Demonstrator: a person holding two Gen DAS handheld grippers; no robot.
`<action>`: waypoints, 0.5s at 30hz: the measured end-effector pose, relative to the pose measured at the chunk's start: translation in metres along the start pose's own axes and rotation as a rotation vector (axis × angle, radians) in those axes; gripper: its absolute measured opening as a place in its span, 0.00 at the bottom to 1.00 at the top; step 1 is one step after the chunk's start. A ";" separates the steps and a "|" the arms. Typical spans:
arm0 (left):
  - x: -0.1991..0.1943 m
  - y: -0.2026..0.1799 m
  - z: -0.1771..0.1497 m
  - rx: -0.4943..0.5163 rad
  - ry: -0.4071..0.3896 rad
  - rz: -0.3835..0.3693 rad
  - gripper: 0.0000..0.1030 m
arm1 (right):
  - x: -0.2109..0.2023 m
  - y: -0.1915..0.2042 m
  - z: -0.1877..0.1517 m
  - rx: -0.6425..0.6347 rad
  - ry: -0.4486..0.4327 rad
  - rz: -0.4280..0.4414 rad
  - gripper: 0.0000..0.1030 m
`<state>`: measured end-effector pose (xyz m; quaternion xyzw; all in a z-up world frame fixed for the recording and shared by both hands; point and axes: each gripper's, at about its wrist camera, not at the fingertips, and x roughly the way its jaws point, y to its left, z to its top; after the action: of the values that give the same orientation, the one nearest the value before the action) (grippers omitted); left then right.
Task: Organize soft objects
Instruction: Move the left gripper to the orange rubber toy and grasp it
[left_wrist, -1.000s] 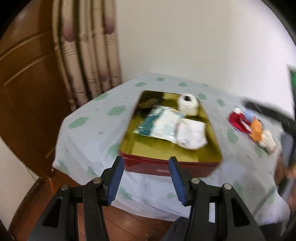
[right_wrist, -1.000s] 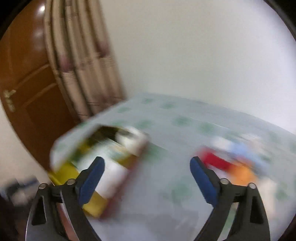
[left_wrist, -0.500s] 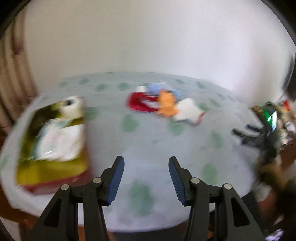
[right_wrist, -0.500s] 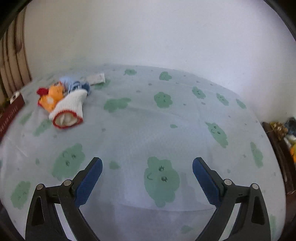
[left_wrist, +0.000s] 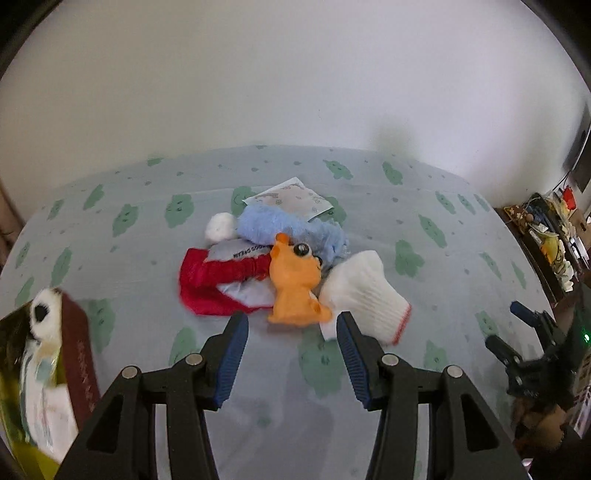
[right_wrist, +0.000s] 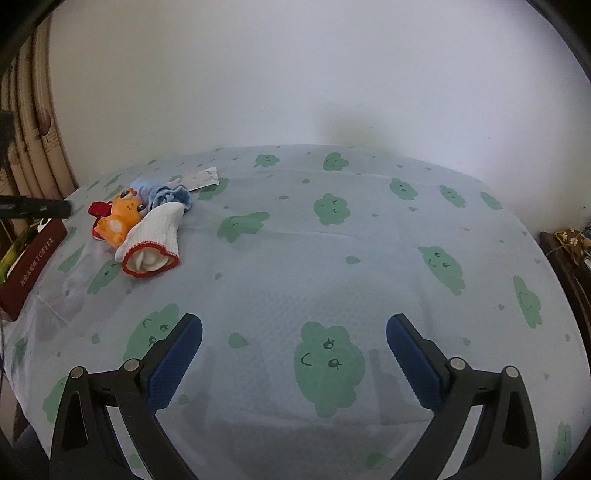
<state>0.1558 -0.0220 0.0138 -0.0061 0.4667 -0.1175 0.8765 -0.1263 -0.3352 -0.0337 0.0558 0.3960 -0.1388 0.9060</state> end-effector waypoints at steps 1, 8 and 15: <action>0.006 0.002 0.004 -0.002 0.005 -0.017 0.50 | 0.000 0.000 0.000 0.002 0.002 0.004 0.97; 0.041 0.000 0.021 0.023 0.072 -0.095 0.50 | 0.005 -0.001 0.000 0.007 0.027 0.028 0.97; 0.070 0.000 0.021 0.060 0.137 -0.068 0.49 | 0.006 0.000 0.000 0.004 0.032 0.042 0.97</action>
<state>0.2109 -0.0389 -0.0311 0.0126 0.5212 -0.1612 0.8380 -0.1224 -0.3366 -0.0386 0.0679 0.4089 -0.1196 0.9022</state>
